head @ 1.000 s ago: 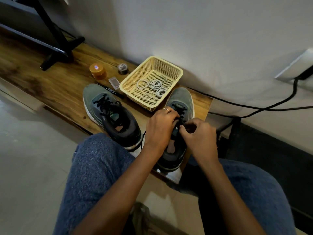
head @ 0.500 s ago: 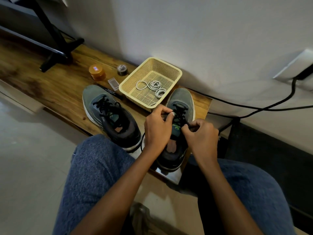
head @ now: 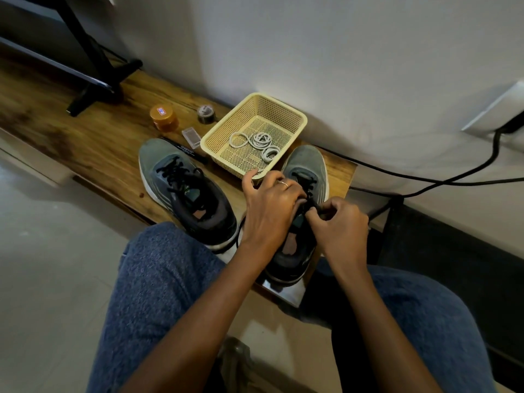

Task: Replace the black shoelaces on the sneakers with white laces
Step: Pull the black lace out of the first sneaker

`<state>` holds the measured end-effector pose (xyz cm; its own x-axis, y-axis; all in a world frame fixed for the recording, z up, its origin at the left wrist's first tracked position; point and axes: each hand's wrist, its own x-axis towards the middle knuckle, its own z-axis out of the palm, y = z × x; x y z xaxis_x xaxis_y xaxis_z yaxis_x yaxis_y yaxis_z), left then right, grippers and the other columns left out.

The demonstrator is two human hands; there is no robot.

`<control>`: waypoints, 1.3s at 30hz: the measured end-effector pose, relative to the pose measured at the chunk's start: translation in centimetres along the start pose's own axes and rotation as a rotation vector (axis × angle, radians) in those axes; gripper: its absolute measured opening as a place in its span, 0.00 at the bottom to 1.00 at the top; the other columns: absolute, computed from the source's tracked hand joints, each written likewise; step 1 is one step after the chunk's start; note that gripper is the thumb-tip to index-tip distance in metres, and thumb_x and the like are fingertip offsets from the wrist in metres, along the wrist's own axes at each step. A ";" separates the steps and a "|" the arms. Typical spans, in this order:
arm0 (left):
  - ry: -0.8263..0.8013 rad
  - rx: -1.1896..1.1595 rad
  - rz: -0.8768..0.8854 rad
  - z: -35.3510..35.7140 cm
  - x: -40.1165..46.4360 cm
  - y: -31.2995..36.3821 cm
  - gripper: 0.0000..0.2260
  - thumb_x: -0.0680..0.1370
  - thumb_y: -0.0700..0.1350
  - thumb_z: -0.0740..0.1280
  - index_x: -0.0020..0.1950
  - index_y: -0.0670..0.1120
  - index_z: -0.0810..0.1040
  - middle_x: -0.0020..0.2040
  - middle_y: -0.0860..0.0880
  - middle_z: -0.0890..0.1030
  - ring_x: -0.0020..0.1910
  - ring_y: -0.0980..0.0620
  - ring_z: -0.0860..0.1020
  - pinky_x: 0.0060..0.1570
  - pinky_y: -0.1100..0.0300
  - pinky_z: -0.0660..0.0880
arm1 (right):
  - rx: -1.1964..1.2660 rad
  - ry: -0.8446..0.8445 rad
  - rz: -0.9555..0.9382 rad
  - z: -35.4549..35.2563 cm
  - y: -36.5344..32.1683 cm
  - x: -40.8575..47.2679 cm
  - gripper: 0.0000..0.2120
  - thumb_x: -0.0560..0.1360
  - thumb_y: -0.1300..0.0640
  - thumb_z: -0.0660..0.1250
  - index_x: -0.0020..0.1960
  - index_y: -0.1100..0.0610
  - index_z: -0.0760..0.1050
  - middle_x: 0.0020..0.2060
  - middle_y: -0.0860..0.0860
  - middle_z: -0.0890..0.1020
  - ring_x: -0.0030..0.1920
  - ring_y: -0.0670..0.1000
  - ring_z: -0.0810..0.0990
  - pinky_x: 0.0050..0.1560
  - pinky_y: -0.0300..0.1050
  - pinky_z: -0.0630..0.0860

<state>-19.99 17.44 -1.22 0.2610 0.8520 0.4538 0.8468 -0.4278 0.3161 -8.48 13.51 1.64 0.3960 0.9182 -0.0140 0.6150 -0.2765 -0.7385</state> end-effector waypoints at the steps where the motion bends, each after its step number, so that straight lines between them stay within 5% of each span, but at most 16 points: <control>1: 0.006 -0.027 -0.031 0.0 -0.1 0.3 0.06 0.76 0.50 0.65 0.46 0.51 0.81 0.45 0.56 0.82 0.54 0.53 0.76 0.65 0.47 0.54 | 0.005 0.008 0.002 0.0 0.0 0.0 0.06 0.73 0.55 0.70 0.40 0.58 0.79 0.32 0.50 0.80 0.34 0.49 0.79 0.37 0.52 0.80; 3: -0.002 -0.184 -0.179 0.0 -0.3 0.7 0.04 0.77 0.48 0.66 0.48 0.50 0.79 0.44 0.55 0.82 0.51 0.54 0.77 0.64 0.52 0.58 | 0.007 0.021 0.007 0.0 -0.1 -0.1 0.06 0.73 0.56 0.70 0.41 0.58 0.79 0.32 0.49 0.80 0.34 0.49 0.80 0.37 0.50 0.80; 6: 0.075 -0.565 -0.519 -0.2 -0.2 1.2 0.02 0.79 0.44 0.66 0.50 0.47 0.78 0.44 0.55 0.81 0.43 0.61 0.77 0.46 0.64 0.72 | 0.017 0.022 0.014 0.0 -0.2 -0.1 0.06 0.73 0.56 0.69 0.40 0.58 0.79 0.31 0.49 0.80 0.34 0.49 0.80 0.36 0.49 0.79; 10: 0.183 -0.743 -0.758 -0.3 0.4 1.3 0.03 0.80 0.40 0.65 0.51 0.42 0.76 0.42 0.57 0.77 0.39 0.66 0.76 0.38 0.74 0.70 | 0.008 0.032 0.024 0.3 -0.3 -0.2 0.06 0.73 0.56 0.69 0.40 0.58 0.79 0.32 0.50 0.80 0.34 0.49 0.79 0.36 0.49 0.79; 14: -0.002 -0.553 -0.513 -0.7 0.1 1.1 0.07 0.78 0.45 0.65 0.55 0.51 0.75 0.49 0.56 0.79 0.51 0.55 0.76 0.48 0.58 0.73 | -0.005 0.025 0.008 0.1 0.0 0.0 0.06 0.73 0.56 0.69 0.40 0.58 0.79 0.32 0.51 0.80 0.34 0.49 0.79 0.36 0.47 0.78; 17: -0.056 -0.250 -0.283 -0.8 0.2 1.1 0.14 0.74 0.49 0.68 0.60 0.55 0.77 0.61 0.57 0.77 0.62 0.52 0.70 0.60 0.52 0.64 | -0.028 0.015 0.003 0.1 0.0 0.0 0.07 0.74 0.55 0.69 0.42 0.58 0.79 0.34 0.51 0.81 0.35 0.50 0.79 0.36 0.46 0.77; 24: -0.125 0.062 -0.107 -0.5 0.1 0.5 0.30 0.69 0.47 0.74 0.69 0.60 0.70 0.70 0.54 0.71 0.68 0.48 0.66 0.62 0.47 0.57 | -0.034 -0.003 0.003 0.1 -0.1 0.1 0.07 0.73 0.54 0.69 0.42 0.58 0.79 0.34 0.51 0.81 0.35 0.50 0.79 0.36 0.45 0.77; 30: 0.001 0.067 -0.032 -0.2 -0.1 0.0 0.05 0.71 0.50 0.73 0.46 0.55 0.85 0.60 0.54 0.80 0.65 0.48 0.70 0.61 0.47 0.55 | -0.027 -0.012 -0.007 0.0 -0.1 0.0 0.07 0.73 0.55 0.69 0.41 0.58 0.78 0.33 0.52 0.80 0.35 0.50 0.79 0.37 0.50 0.79; 36: 0.021 0.005 -0.067 -0.2 -0.2 0.3 0.03 0.75 0.49 0.69 0.46 0.52 0.82 0.52 0.56 0.82 0.61 0.51 0.73 0.65 0.48 0.53 | -0.042 -0.017 -0.020 -0.1 -0.1 0.0 0.06 0.74 0.55 0.69 0.41 0.58 0.78 0.33 0.51 0.80 0.34 0.49 0.78 0.34 0.45 0.76; 39: 0.061 -0.225 -0.208 -0.3 -0.2 0.6 0.03 0.78 0.45 0.66 0.48 0.49 0.79 0.47 0.54 0.82 0.52 0.54 0.78 0.66 0.54 0.59 | -0.034 -0.010 -0.013 -0.2 0.0 0.0 0.07 0.73 0.55 0.69 0.40 0.58 0.78 0.32 0.51 0.79 0.34 0.50 0.78 0.34 0.45 0.75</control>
<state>-19.64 16.89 -0.92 0.0587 0.9115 0.4071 0.7537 -0.3079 0.5807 -8.36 13.44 1.79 0.3806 0.9247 -0.0114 0.6430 -0.2735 -0.7154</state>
